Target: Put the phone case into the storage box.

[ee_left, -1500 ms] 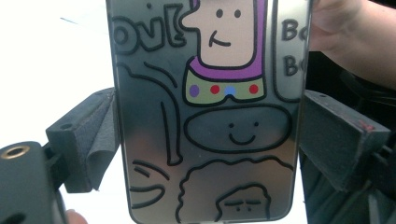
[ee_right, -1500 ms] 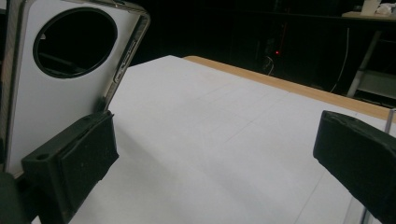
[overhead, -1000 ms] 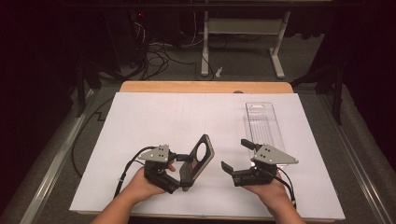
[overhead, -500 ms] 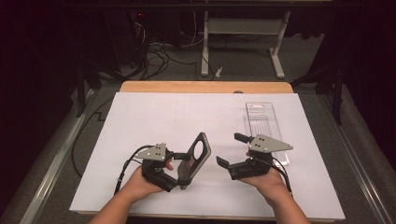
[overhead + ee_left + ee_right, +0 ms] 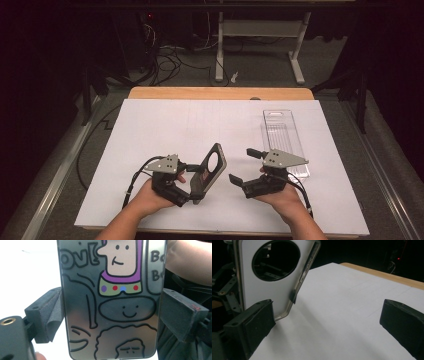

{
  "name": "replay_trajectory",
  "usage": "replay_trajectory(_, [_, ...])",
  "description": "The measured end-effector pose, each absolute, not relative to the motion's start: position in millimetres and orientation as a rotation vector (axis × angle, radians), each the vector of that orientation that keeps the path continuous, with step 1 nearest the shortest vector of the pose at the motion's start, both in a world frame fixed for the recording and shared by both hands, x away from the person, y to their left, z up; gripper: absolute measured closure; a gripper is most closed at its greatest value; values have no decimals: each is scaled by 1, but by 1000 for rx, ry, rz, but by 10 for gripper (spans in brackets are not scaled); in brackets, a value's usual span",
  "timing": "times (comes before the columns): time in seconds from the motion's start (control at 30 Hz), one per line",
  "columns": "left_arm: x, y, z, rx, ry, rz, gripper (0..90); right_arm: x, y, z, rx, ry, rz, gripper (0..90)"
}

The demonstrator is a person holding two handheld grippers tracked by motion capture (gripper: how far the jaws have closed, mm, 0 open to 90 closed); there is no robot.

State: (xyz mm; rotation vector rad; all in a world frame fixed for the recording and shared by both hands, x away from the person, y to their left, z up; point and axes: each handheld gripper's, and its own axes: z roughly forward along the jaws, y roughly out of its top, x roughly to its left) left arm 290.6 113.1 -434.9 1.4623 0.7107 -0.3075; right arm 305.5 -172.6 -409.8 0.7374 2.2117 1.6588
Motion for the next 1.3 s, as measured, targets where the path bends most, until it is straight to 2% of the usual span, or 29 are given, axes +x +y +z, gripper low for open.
replay_trajectory(0.73, [288, 112, -436, 1488, 680, -294, 130, 298, -170, -410, 627, 2271, 1803, 1])
replay_trajectory(1.3, [286, 114, -435, 1487, 667, -332, 130, 308, -158, -403, 522, 2336, 1945, 1])
